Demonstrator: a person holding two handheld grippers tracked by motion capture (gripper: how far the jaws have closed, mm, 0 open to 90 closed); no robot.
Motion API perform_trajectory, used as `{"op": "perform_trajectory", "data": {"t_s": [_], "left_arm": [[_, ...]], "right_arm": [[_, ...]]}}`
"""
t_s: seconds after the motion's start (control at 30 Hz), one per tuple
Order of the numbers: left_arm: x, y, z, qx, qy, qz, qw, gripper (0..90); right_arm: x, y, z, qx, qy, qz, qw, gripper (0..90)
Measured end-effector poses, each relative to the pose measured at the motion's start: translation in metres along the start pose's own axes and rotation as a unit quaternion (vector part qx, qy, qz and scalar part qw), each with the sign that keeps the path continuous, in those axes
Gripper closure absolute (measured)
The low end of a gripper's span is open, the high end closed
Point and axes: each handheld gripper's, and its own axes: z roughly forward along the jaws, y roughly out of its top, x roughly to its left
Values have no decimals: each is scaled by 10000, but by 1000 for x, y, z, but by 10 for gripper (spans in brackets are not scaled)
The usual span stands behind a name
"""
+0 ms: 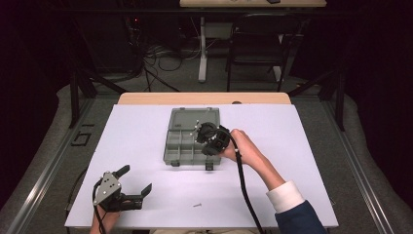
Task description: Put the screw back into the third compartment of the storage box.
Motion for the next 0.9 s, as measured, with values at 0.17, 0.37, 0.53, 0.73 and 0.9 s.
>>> {"op": "perform_trajectory", "data": {"t_s": [0.17,0.37,0.53,0.73,0.9], "left_arm": [[0,0,0,-5,5,-3,10000,1],[0,0,0,-6,8,-3,10000,2],[0,0,1,-22,14,-3,10000,1],[0,0,0,-17,18,2,10000,2],[-1,0,0,-20,19,-3,10000,1]], "right_arm": [[-5,7,-1,20,-71,17,10000,880],[-14,13,-1,40,-153,35,9999,881],[-21,17,0,111,-268,71,9996,880],[-28,21,7,170,-398,164,9989,881],[-35,26,18,212,-499,225,9983,880]]}}
